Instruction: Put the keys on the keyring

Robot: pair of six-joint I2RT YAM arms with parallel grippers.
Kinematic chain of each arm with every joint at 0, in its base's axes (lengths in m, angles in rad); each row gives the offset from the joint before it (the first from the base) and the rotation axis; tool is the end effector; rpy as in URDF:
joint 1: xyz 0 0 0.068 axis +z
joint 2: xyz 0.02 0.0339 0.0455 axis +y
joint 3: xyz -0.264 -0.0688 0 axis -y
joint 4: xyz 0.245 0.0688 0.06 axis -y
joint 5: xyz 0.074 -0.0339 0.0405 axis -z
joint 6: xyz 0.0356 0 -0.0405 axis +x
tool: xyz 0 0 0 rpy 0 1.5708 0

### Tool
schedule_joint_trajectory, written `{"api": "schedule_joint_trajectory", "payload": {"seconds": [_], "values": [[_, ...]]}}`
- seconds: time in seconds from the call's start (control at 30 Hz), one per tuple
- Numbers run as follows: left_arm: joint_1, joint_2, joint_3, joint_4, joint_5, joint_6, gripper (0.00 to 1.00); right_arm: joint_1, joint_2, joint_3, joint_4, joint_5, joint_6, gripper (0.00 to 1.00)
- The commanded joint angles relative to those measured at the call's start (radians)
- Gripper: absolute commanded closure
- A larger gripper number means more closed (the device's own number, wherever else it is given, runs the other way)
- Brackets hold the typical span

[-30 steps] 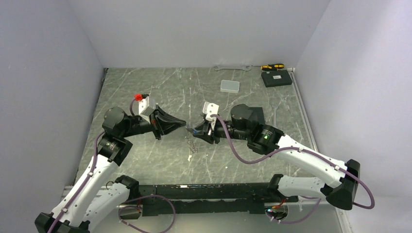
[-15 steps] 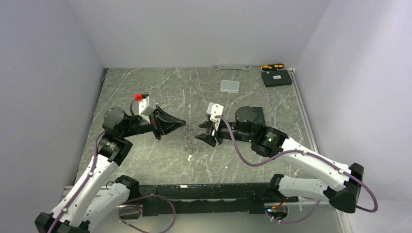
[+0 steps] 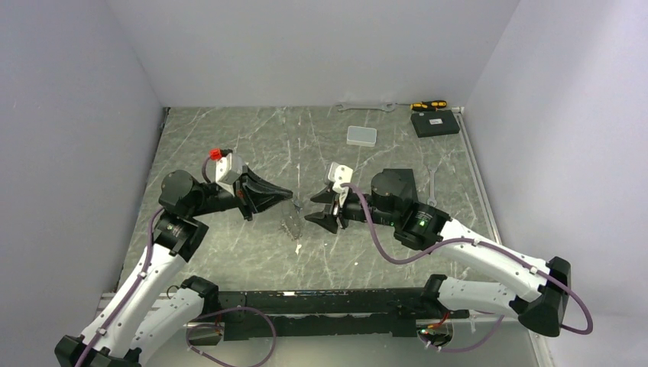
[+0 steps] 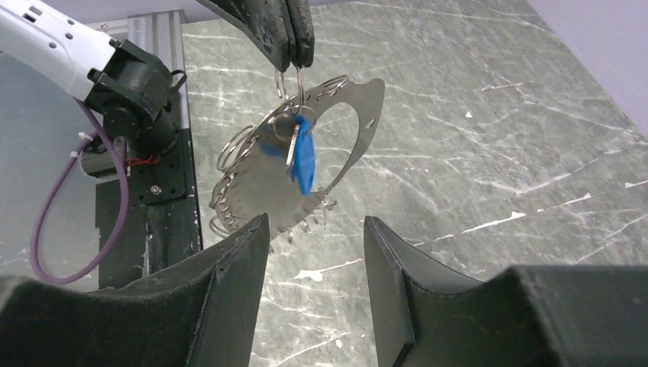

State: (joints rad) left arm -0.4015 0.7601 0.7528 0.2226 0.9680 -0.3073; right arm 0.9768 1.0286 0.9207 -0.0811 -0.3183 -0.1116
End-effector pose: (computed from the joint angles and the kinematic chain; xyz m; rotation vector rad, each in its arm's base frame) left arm 0.1414 -0.0919 0.3737 0.9207 1.2744 -1.2165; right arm 0.1249 0.2049 0.3526 -1.1517 1.4355 0.8982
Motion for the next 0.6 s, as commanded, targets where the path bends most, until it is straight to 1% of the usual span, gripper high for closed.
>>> {"api": "schedule_joint_trajectory", "payload": {"seconds": [0.0,0.27,0.47,0.57], "values": [[0.003,-0.014,-0.004,0.099,0.042,-0.030,1.00,0.000,0.014,0.016,0.069,-0.008,-0.002,0.48],[0.003,-0.024,-0.016,0.112,0.022,-0.041,1.00,0.000,0.050,0.043,0.123,-0.064,0.008,0.47],[0.003,-0.024,-0.026,0.135,0.017,-0.052,1.00,0.001,0.093,0.049,0.208,-0.092,0.061,0.47],[0.003,-0.025,-0.022,0.124,0.016,-0.047,1.00,0.003,0.115,0.050,0.236,-0.077,0.076,0.50]]}}
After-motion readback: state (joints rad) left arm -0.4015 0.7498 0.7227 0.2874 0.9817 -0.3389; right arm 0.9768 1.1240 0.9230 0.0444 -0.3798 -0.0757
